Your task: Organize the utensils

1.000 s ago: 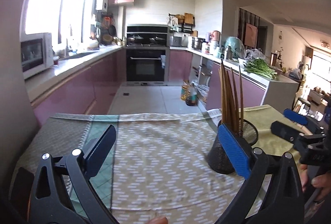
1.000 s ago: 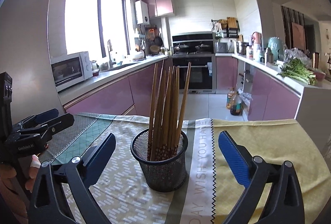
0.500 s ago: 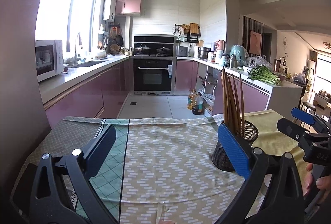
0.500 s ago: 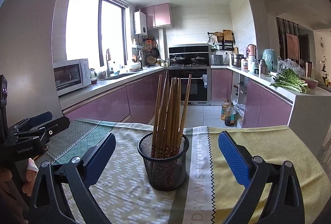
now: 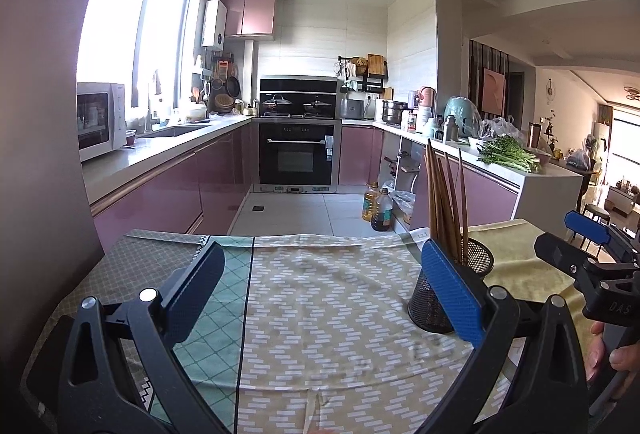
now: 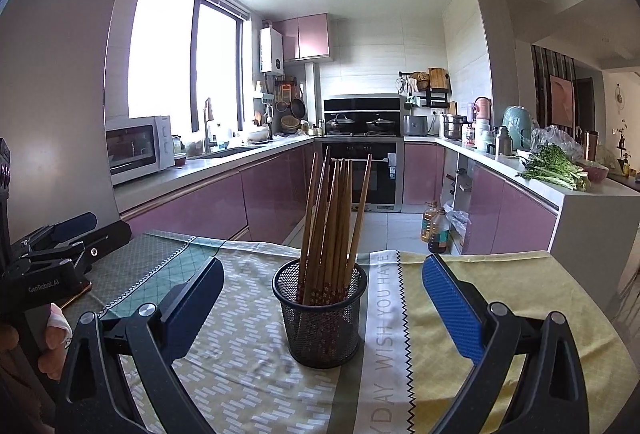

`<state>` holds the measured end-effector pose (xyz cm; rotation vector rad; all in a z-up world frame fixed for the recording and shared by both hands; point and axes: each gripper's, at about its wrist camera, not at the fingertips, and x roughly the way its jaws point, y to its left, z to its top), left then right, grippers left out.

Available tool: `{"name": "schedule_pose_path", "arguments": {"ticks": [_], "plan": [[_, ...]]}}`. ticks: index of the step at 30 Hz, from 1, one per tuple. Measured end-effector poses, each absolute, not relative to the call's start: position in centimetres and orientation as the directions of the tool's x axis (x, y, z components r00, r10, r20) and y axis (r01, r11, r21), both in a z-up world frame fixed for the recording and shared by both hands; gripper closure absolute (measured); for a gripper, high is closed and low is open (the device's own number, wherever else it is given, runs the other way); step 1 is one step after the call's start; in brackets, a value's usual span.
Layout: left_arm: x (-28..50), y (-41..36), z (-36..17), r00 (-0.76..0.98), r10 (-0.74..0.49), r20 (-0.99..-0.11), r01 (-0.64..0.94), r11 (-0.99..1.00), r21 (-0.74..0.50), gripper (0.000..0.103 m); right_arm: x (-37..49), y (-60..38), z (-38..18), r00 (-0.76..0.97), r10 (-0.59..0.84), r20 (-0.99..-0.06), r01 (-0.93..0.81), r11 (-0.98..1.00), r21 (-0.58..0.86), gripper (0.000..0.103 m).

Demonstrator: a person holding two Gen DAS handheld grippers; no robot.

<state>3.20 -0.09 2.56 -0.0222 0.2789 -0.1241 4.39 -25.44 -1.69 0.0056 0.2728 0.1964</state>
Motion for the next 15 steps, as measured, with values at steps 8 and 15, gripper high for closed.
{"name": "schedule_pose_path", "arguments": {"ticks": [8,15], "plan": [[2.62,0.04,2.68,0.958,-0.122,-0.259,0.115,0.993,-0.04,0.006,3.79,-25.14,-1.54,0.951,0.183,-0.248,-0.184,0.983,0.018,0.007],[2.47,0.0,2.68,0.958,-0.122,-0.258,0.117,0.992,-0.038,0.006,3.5,-24.95,-1.42,0.958,0.162,-0.239,-0.166,0.986,0.004,0.007]]}}
